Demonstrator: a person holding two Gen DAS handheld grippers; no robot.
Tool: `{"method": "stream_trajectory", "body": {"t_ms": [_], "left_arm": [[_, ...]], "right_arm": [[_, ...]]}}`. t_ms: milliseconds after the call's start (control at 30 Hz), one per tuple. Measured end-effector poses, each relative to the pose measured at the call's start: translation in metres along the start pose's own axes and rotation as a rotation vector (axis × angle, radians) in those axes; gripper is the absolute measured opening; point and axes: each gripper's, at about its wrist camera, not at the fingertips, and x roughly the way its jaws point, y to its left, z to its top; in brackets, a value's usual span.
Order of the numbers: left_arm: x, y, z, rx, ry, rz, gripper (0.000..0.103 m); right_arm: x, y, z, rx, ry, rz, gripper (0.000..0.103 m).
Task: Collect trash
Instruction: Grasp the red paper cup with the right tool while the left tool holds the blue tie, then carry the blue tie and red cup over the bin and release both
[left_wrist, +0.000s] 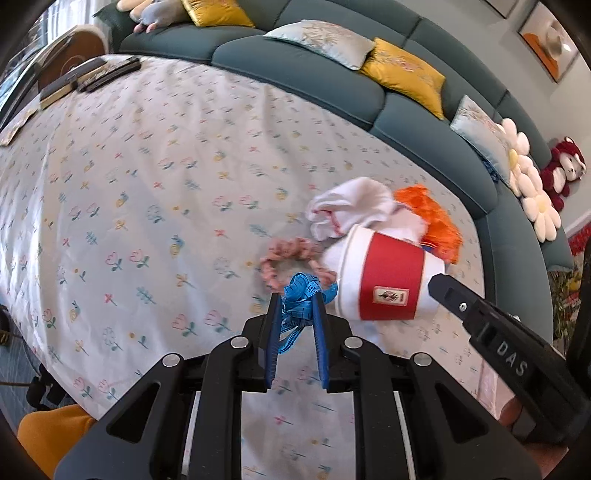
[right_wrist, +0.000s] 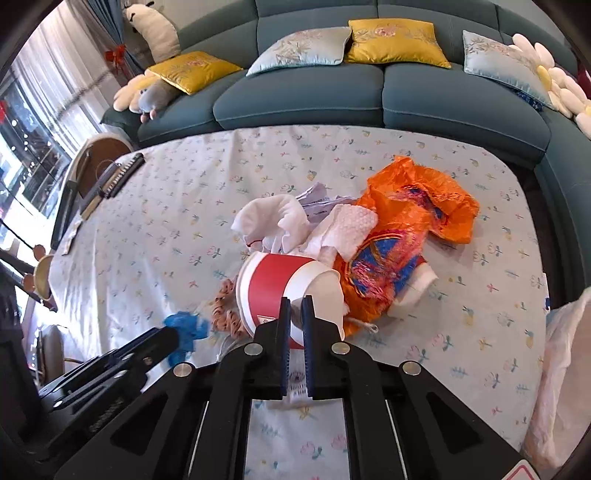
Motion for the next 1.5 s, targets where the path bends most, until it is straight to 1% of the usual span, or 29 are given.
{"method": "stream_trajectory", "body": {"t_ms": [167, 333, 633, 867, 1100, 1200, 1333, 1500], "left_arm": [[-0.012, -0.037, -0.008, 0.066, -0.013, -0.027, 0.016], [-0.025, -0.082, -0.023, 0.143, -0.018, -0.062, 0.016], [-0.04, -0.181, -0.061, 0.321, -0.016, -0.132, 0.016], [-0.042, -0.256, -0.095, 0.455, -0.004, -0.182, 0.016], [-0.038, -0.32, -0.13, 0.568, 0.022, -0.23, 0.016], [-0.034, -0.344, -0.143, 0.608, 0.04, -0.249, 0.016], [-0.028, -0.373, -0.159, 0.659, 0.058, -0.266, 0.017], [-0.015, -0.397, -0.169, 0.696, 0.078, -0.276, 0.017]], "right_arm": [[-0.037, -0.02, -0.009, 0.029, -0.047, 0.0, 0.005], [-0.076, -0.053, -0.018, 0.079, -0.1, -0.022, 0.005], [-0.142, -0.13, -0.042, 0.191, -0.194, -0.094, 0.005], [-0.19, -0.205, -0.07, 0.292, -0.257, -0.174, 0.005], [-0.22, -0.267, -0.103, 0.399, -0.292, -0.24, 0.005], [-0.229, -0.291, -0.116, 0.44, -0.301, -0.267, 0.003], [-0.237, -0.314, -0.13, 0.482, -0.307, -0.286, 0.002], [-0.233, -0.337, -0.14, 0.516, -0.296, -0.296, 0.002]]}}
